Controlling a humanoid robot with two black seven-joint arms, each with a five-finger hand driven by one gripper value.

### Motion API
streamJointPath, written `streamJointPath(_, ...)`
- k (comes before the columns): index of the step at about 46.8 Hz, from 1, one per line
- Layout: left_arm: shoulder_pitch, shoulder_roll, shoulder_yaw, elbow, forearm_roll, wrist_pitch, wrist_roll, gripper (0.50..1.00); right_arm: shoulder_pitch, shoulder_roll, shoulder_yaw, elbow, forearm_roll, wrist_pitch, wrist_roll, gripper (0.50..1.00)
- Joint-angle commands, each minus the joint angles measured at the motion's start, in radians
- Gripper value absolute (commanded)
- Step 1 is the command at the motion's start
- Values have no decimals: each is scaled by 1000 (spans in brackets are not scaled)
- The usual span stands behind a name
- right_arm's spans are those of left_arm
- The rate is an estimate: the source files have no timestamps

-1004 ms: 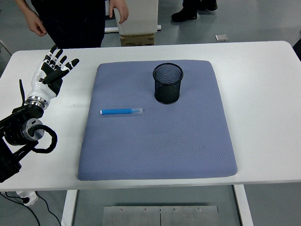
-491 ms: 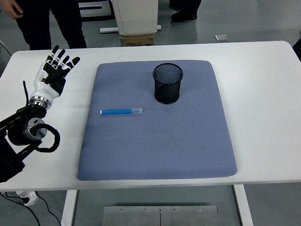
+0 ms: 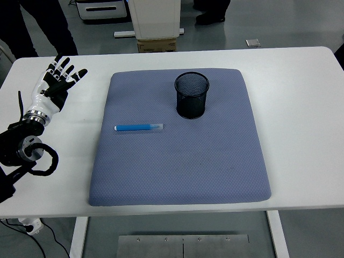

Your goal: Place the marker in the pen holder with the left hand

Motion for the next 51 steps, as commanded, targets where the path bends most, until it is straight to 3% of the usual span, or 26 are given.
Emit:
streamJointPath(1,-68,40,118,-2,0,1,0,1000,0,0,0,0,0,0,0,1000)
streamJointPath(8,-158,78,233,-9,3,-1,1,1000,0,0,0,0,0,0,0,1000)
streamJointPath(9,-222,94,333,-22,23,2,13,1000,0,0,0,0,0,0,0,1000)
streamJointPath(17,-393,83,636,-25,75,13,46,1000,0,0,0,0,0,0,0,1000)
streamJointPath(30,-604,77,960,-95,161,-1,46,1000,0,0,0,0,0,0,0,1000)
streamJointPath(36,-651,52,1055,-129,263,-16,44,1000,0,0,0,0,0,0,0,1000)
streamJointPath(44,-661,52,1068,-126,296,-152,39,1000,0,0,0,0,0,0,0,1000)
streamJointPath(51,-664,52,1068,-120,281,-157,33,1000,0,0,0,0,0,0,0,1000)
